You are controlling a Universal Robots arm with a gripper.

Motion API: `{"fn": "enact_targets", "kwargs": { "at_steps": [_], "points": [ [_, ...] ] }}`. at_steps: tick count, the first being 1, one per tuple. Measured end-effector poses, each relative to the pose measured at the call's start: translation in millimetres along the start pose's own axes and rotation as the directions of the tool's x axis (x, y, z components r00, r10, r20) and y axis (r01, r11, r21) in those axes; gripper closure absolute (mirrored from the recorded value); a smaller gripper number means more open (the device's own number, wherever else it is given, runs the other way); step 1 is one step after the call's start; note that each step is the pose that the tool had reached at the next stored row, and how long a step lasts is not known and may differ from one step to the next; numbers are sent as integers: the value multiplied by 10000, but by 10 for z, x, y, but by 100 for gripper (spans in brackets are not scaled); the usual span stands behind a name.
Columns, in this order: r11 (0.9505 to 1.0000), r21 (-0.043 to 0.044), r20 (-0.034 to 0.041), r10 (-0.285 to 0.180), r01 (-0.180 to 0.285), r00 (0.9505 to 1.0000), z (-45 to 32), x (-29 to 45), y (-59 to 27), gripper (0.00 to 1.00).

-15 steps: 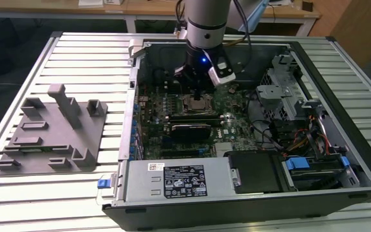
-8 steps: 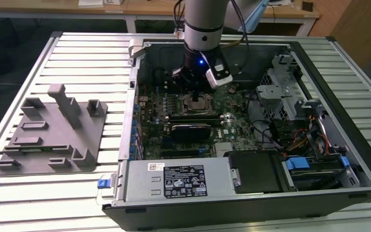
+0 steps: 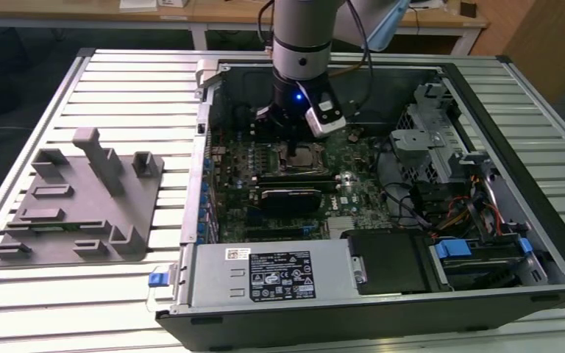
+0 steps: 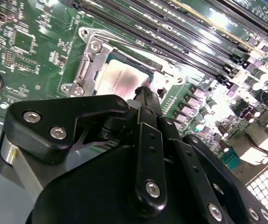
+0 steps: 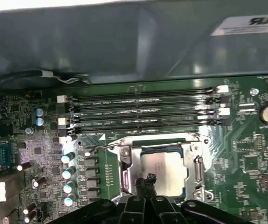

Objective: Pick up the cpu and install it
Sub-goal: 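Close the cpu cover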

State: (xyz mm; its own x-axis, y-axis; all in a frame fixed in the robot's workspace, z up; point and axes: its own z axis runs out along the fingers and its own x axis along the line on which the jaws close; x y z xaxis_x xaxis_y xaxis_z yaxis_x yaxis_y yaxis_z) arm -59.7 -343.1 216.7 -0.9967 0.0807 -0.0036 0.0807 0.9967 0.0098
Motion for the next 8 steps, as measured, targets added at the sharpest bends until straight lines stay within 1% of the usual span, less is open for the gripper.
{"fn": "enact_targets", "kwargs": {
  "at_steps": [3,8],
  "points": [
    [10000,1,0,-1,1,10000,27,31,-3,89],
    [10000,0,0,-1,1,10000,81,41,-4,89]
  ]
}}
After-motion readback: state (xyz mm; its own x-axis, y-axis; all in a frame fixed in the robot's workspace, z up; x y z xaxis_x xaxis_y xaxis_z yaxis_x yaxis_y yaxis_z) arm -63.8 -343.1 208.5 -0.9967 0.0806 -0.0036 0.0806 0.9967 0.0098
